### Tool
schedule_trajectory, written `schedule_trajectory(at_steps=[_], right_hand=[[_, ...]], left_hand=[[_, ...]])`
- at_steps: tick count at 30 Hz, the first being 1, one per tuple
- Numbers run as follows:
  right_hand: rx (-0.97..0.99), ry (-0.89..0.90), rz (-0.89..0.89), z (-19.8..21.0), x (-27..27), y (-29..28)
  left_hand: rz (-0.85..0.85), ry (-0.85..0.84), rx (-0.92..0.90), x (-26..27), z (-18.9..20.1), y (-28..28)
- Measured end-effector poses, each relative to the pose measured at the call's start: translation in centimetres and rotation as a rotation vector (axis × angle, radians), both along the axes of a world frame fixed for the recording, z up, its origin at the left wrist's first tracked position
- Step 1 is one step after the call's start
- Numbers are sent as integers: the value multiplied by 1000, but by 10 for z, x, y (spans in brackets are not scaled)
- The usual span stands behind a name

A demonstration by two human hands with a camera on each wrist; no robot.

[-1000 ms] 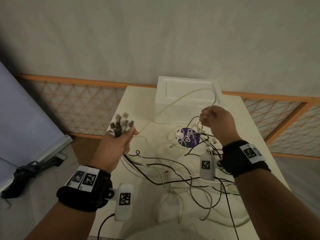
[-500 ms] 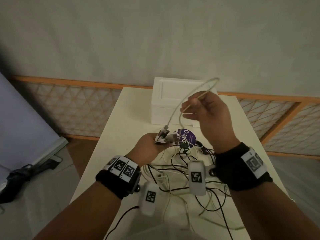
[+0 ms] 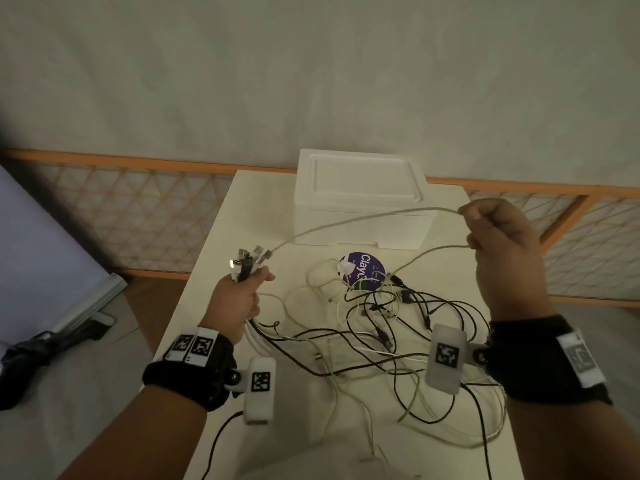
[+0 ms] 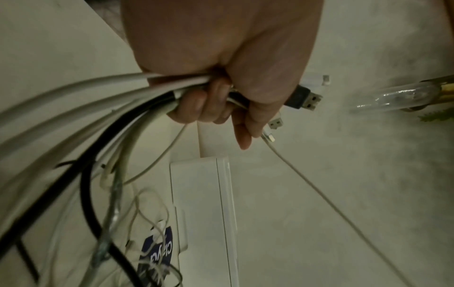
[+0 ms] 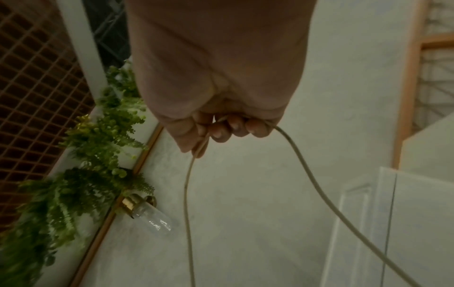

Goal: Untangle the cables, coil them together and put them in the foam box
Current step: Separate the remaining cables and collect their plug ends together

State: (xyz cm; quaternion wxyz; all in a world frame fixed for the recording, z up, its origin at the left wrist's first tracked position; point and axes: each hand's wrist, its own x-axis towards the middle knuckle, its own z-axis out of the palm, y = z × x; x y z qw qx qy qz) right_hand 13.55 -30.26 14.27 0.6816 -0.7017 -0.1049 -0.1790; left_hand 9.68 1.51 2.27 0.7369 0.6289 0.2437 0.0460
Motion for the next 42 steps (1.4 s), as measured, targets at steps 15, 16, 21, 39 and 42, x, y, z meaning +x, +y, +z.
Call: schedule_trajectory(at_steps=[15,16,21,39,42], right_hand=[[-1159,28,-598,14,-5,-48],[-1246,190,-658,8,-3,-62],[-1394,456,-472,-2,-6,-83],[-1241,296,355,-64,10,-85],[-1328,524,655,-84,8,-106]], left_hand=[[-177,90,99,-4,-18,-34],[-120,72,73,-6,-16,-32],[-1,-83,-84,-14,13,-43],[142,-359,-551,-51,91,-40],[167,-65,-607,-68,46,-51]])
